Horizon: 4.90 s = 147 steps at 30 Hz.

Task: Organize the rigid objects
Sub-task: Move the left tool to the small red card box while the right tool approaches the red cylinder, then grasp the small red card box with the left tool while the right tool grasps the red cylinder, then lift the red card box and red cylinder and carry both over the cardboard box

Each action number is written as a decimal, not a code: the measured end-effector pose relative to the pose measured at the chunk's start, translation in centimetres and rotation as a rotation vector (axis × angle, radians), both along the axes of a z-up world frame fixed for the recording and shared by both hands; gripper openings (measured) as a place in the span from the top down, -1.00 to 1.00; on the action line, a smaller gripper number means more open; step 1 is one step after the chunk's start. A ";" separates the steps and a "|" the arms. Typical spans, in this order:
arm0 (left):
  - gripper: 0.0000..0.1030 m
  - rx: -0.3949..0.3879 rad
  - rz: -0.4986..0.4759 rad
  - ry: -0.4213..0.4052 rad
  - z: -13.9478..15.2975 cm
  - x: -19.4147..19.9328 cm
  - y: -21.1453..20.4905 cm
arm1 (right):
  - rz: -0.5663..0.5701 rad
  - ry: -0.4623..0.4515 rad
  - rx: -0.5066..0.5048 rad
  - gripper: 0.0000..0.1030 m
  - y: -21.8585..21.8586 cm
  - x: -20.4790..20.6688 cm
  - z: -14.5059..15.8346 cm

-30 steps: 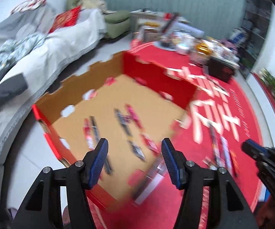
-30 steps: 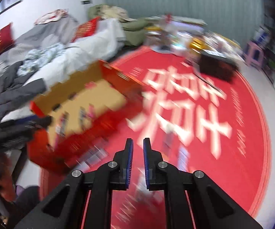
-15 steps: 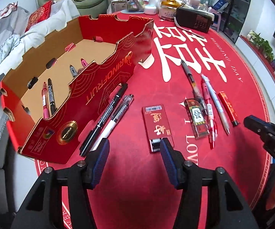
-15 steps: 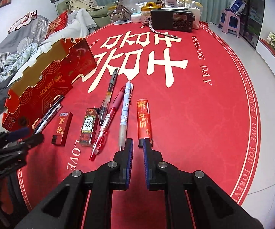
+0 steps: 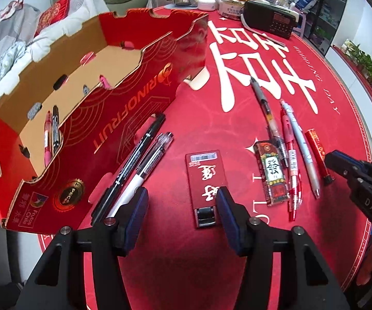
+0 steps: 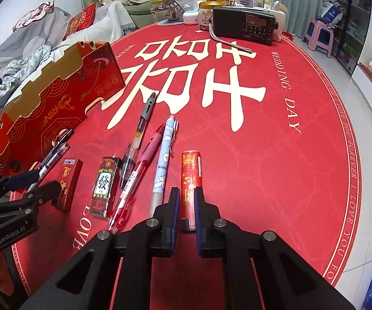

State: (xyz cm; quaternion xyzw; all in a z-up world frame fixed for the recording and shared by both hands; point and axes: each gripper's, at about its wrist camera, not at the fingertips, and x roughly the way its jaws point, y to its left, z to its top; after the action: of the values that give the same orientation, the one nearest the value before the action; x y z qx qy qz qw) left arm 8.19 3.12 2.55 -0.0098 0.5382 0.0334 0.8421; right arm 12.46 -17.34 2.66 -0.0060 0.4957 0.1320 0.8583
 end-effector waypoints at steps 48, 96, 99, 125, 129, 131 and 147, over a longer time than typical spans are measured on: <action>-0.16 -0.023 -0.010 0.009 -1.5 2.2 -1.0 | 0.039 0.021 -0.121 0.26 1.9 1.9 -1.4; 0.28 -0.010 -0.011 0.024 -0.1 -4.7 -1.0 | 0.037 -0.005 -0.012 0.62 1.4 -6.7 1.8; 0.28 -0.003 -0.004 0.010 0.4 -5.4 -0.9 | 0.072 -0.029 -0.010 0.62 2.4 -7.8 2.3; 0.29 -0.049 0.032 -0.094 4.1 -7.9 0.7 | 0.234 -0.127 0.003 0.62 7.7 -11.4 5.6; 0.29 -0.048 0.044 -0.109 4.7 -8.0 1.0 | 0.247 -0.143 0.006 0.61 8.2 -11.6 6.4; 0.29 -0.045 0.051 -0.117 4.9 -8.0 1.2 | 0.252 -0.149 0.009 0.61 8.4 -11.5 6.7; 0.29 -0.037 0.119 -0.146 5.9 -8.3 3.4 | 0.296 -0.177 0.022 0.61 10.4 -11.1 7.7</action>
State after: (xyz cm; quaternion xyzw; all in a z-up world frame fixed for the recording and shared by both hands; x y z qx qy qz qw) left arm -0.14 6.51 8.48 -0.0597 0.4742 0.0724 0.8754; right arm 1.33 -6.94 10.39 -0.0813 0.4105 0.2614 0.8698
